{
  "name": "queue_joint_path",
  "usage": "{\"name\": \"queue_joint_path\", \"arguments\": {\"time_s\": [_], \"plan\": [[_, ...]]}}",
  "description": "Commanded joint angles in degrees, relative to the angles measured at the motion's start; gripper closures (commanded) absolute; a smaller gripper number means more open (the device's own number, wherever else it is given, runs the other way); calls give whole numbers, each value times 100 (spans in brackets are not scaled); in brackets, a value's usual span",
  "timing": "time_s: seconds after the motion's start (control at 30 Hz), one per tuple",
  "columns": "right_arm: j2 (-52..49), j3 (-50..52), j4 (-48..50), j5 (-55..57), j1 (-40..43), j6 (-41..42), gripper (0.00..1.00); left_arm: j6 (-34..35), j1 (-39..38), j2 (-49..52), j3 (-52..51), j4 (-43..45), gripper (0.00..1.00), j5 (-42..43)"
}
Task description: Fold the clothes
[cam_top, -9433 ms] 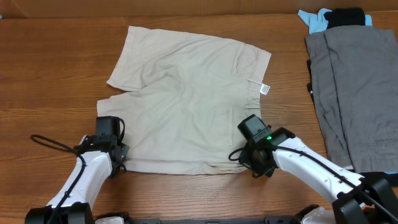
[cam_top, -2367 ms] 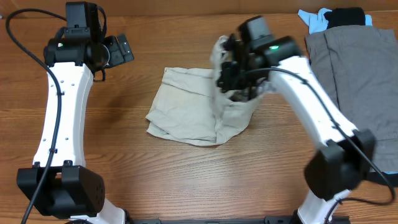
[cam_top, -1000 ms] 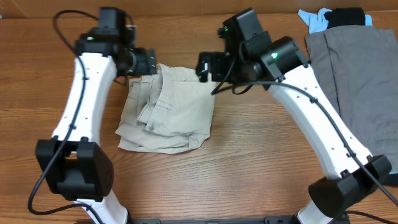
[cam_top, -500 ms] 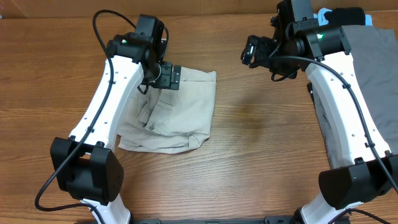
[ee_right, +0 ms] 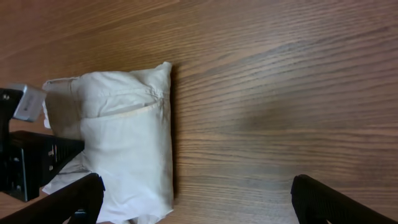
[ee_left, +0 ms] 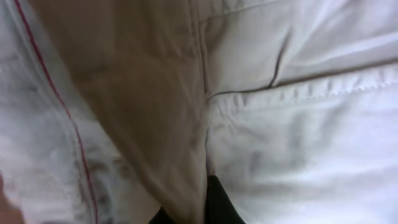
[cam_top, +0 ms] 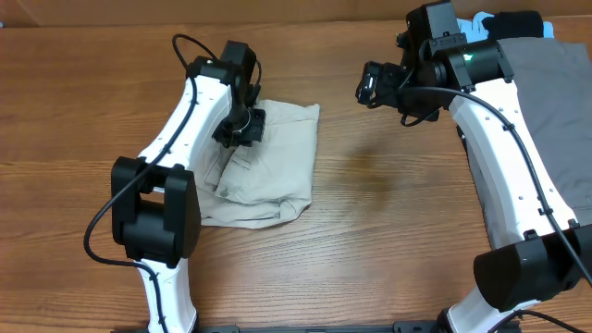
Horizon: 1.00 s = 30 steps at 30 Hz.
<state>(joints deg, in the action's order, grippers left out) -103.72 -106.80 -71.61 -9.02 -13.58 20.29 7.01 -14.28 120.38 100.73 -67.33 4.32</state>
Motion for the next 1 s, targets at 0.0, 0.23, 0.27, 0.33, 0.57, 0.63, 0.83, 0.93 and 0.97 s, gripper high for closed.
{"name": "queue_joint_path", "arguments": {"time_s": [0.0,0.23,0.27,0.33,0.57,0.63,0.83,0.93,0.97], "plan": [[11,26,90,-7,13,-76,0,-13,13,-330,479,-431,96,-179],[11,26,166,-262,11,-79,0,90,264,-1036,970,-1467,96,-741],[11,26,173,-262,11,-79,0,90,315,-1047,953,-1541,96,-739],[11,26,188,-262,11,-79,0,87,393,-1021,791,-1596,96,-754],[11,26,166,-262,11,-85,0,431,846,-715,-463,-953,96,-988],[11,26,157,-262,11,-107,0,509,994,-643,-717,-734,96,-1051],[11,26,155,-262,11,-127,0,496,1401,-612,-1001,-387,28,-1049],[11,31,166,-262,11,-149,0,452,1547,-616,-938,-385,20,-1058],[11,31,168,-262,11,-149,0,452,1591,-616,-933,-374,18,-1078]]}}
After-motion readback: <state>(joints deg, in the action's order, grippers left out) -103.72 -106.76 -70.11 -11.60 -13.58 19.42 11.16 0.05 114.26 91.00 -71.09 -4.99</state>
